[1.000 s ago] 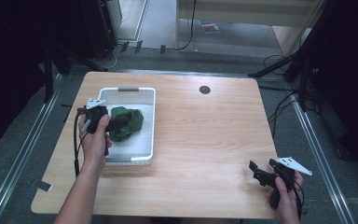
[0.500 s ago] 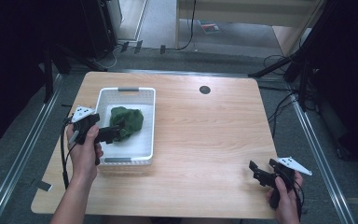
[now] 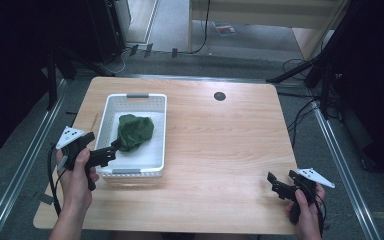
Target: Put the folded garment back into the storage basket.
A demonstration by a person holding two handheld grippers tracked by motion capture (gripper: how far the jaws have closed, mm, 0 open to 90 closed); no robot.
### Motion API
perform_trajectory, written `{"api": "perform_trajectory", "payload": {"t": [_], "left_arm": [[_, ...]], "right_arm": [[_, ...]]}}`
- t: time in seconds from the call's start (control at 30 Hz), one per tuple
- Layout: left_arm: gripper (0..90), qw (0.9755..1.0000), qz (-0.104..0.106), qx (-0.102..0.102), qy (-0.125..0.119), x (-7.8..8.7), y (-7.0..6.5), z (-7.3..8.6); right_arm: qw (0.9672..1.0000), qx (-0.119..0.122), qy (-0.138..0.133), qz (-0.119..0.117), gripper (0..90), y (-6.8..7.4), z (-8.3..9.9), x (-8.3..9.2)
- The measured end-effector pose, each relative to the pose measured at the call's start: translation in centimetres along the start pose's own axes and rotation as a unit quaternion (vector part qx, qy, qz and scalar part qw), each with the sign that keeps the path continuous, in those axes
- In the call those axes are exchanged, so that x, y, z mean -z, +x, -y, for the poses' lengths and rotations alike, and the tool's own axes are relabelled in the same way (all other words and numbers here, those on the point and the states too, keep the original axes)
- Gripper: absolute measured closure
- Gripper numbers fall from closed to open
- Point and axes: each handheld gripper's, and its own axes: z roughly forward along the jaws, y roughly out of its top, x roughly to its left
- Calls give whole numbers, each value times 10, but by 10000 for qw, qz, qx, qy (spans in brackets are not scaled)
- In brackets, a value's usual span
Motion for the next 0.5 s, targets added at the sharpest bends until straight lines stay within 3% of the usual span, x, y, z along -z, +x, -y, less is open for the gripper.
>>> {"api": "perform_trajectory", "payload": {"t": [0.23,0.5], "left_arm": [[0,9999,-102,36,-71,13,12,12],[0,9996,-206,187,-110,29,36,43]], "right_arm": [[10000,12,15,1,130,0,0,0],[10000,11,12,18,131,1,0,0]]}}
